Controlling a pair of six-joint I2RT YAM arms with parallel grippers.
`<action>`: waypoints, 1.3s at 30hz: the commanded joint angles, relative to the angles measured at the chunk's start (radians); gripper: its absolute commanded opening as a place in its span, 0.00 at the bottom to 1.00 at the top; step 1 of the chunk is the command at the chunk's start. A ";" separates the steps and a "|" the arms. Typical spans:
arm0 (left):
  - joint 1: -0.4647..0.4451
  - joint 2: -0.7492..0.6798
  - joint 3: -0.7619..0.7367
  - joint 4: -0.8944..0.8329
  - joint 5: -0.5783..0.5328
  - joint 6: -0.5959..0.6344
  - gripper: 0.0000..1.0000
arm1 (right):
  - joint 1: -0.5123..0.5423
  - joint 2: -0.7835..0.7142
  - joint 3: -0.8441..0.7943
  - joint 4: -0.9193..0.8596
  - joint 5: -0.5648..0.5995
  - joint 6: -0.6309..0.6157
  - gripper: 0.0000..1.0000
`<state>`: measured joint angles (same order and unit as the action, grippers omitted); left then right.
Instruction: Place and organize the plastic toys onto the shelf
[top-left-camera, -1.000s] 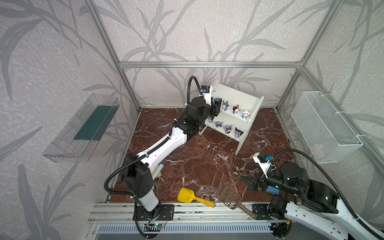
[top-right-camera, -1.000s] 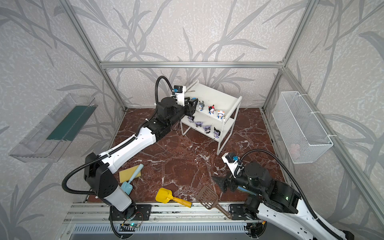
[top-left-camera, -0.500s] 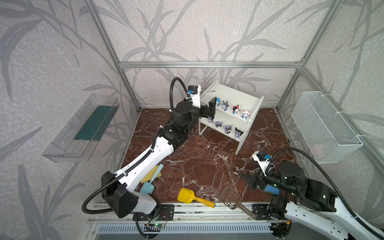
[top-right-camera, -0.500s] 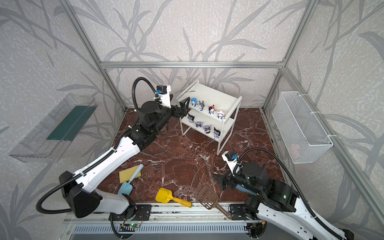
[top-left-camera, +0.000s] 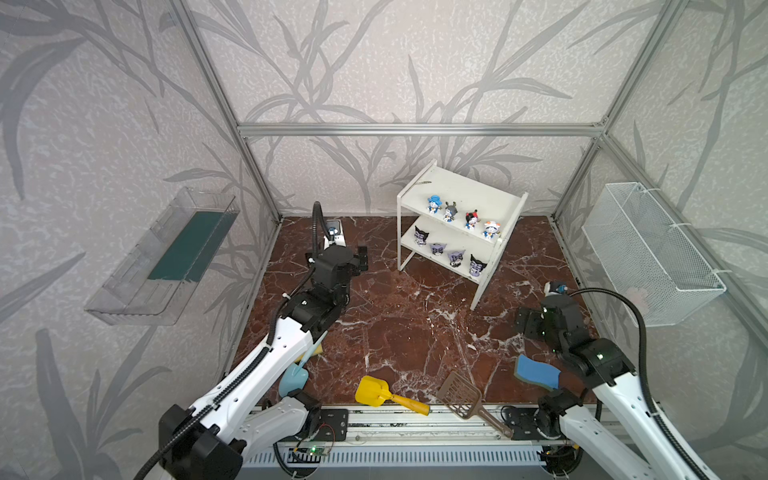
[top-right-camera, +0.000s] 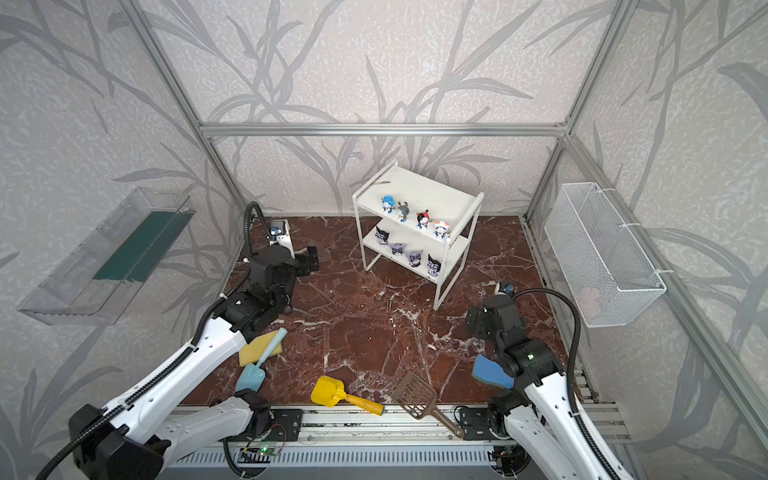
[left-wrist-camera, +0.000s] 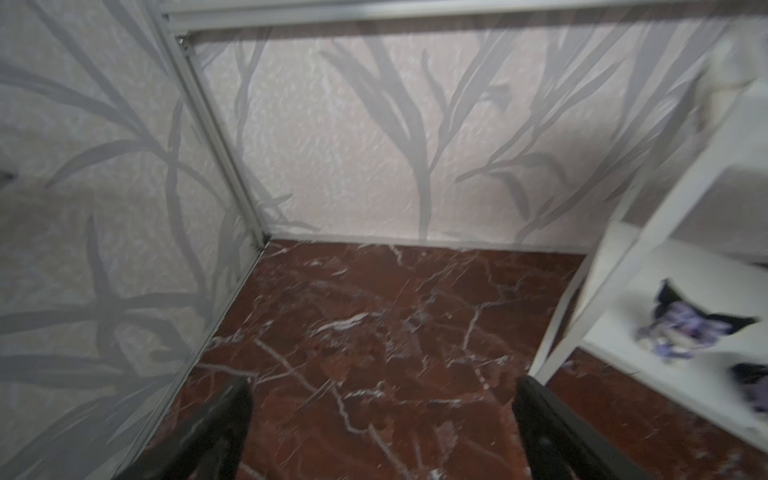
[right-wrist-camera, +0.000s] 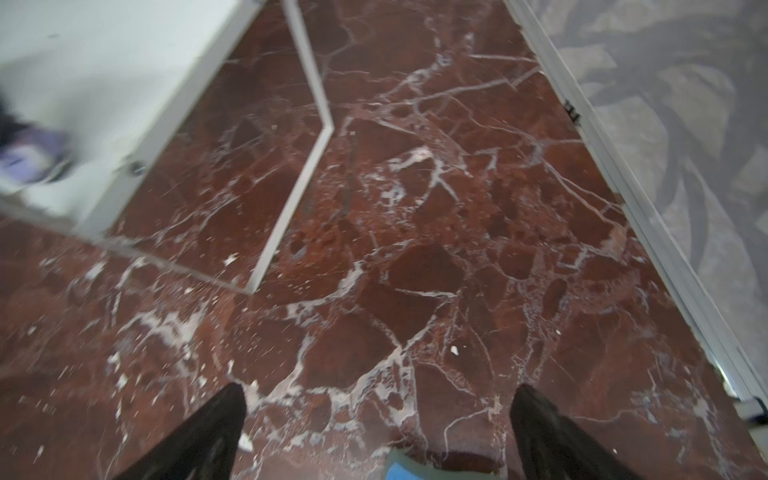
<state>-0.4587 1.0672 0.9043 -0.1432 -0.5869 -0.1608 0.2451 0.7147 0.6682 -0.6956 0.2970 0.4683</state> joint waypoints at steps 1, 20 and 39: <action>0.056 -0.033 -0.068 -0.094 -0.105 -0.054 1.00 | -0.118 0.134 -0.027 0.186 -0.122 -0.060 0.99; 0.154 0.114 -0.330 0.234 -0.224 -0.069 1.00 | -0.136 0.732 -0.147 1.185 -0.202 -0.370 0.99; 0.144 0.140 -0.514 0.594 -0.087 0.118 1.00 | -0.142 0.641 -0.332 1.495 -0.116 -0.483 0.99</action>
<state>-0.3115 1.1759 0.4404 0.2821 -0.7303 -0.1024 0.1078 1.3460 0.3733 0.6357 0.1505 0.0277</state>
